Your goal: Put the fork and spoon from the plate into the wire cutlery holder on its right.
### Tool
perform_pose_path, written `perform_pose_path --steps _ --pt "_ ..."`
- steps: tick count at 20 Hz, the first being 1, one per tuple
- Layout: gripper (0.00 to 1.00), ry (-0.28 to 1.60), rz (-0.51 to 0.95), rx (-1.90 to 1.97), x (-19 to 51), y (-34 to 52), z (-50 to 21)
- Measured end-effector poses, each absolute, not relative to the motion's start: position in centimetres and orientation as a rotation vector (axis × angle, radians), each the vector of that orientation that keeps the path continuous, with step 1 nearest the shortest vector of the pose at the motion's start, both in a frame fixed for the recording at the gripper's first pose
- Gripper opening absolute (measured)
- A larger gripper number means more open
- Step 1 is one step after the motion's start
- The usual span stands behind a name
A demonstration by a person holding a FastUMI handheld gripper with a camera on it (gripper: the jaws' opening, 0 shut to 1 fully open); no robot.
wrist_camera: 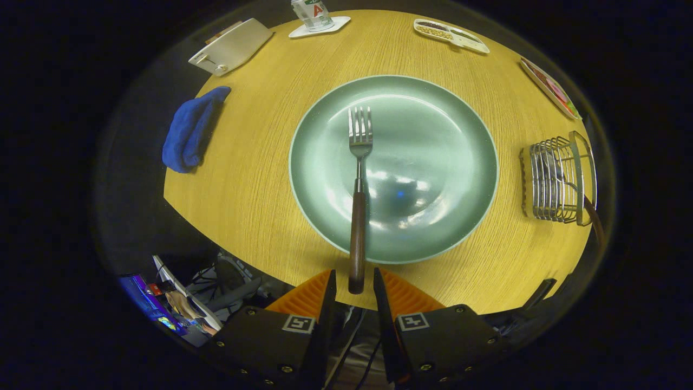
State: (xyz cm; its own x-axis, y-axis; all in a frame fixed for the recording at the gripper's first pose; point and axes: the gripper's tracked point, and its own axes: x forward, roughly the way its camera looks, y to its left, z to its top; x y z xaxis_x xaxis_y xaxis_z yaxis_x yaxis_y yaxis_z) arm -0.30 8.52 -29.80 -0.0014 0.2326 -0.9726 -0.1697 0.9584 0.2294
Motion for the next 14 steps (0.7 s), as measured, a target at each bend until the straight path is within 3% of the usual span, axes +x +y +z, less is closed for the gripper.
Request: perform_pose_path --steps 14 --pt "0.4 1.542 0.326 0.036 0.1 8.5 -31.1"
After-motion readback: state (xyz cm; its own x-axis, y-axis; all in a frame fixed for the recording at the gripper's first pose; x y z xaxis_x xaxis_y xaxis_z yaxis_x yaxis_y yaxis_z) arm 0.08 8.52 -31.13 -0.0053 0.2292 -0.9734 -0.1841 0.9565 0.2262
